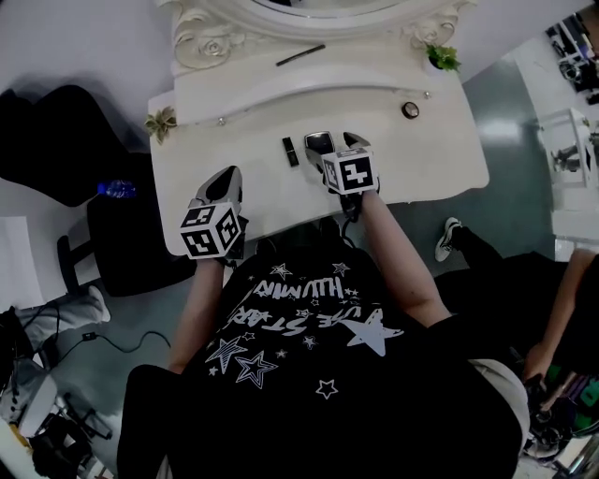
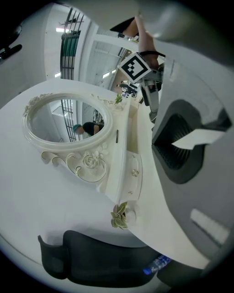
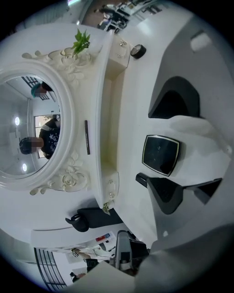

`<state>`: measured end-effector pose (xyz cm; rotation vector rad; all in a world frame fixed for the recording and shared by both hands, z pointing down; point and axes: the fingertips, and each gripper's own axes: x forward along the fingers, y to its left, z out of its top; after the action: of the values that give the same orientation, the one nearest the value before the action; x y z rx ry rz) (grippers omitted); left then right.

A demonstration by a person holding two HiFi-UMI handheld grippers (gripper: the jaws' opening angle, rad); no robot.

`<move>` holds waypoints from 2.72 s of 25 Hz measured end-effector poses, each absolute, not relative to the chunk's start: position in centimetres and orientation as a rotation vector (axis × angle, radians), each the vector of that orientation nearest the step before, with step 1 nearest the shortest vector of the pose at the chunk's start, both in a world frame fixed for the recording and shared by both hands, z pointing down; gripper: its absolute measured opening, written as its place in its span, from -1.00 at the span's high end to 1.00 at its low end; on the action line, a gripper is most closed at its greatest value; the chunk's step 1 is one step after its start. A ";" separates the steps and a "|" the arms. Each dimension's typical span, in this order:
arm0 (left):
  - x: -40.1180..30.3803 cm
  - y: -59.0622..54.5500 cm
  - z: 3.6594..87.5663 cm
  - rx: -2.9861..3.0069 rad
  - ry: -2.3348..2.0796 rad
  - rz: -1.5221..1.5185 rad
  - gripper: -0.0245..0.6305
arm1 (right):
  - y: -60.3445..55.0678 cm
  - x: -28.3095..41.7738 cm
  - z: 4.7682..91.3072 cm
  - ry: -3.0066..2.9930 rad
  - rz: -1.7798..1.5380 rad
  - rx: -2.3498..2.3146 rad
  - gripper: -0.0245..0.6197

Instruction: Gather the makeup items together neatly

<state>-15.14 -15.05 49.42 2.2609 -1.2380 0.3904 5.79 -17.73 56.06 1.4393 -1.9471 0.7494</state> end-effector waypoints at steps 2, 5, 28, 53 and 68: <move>-14.7 -15.1 49.3 2.265 -1.236 0.392 0.92 | -17.8 6.5 55.9 -1.946 0.755 1.462 -0.41; -14.0 -15.2 49.2 2.272 -1.232 0.397 0.92 | -18.0 7.9 55.5 -1.938 0.765 1.505 -0.42; -3.5 -16.4 48.8 2.325 -1.193 0.447 0.92 | -18.7 23.9 54.7 -1.831 0.798 1.773 -0.40; 2.9 -16.5 50.9 2.165 -1.353 0.451 0.92 | -23.3 32.2 57.6 -1.840 0.734 1.642 -0.24; 2.2 -17.2 51.6 2.120 -1.382 0.462 0.92 | -24.5 32.9 58.2 -1.806 0.720 1.641 0.13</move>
<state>2.21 -17.17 51.64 2.1201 -1.3819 0.4623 32.85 -24.55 58.17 1.6412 -1.8060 0.7202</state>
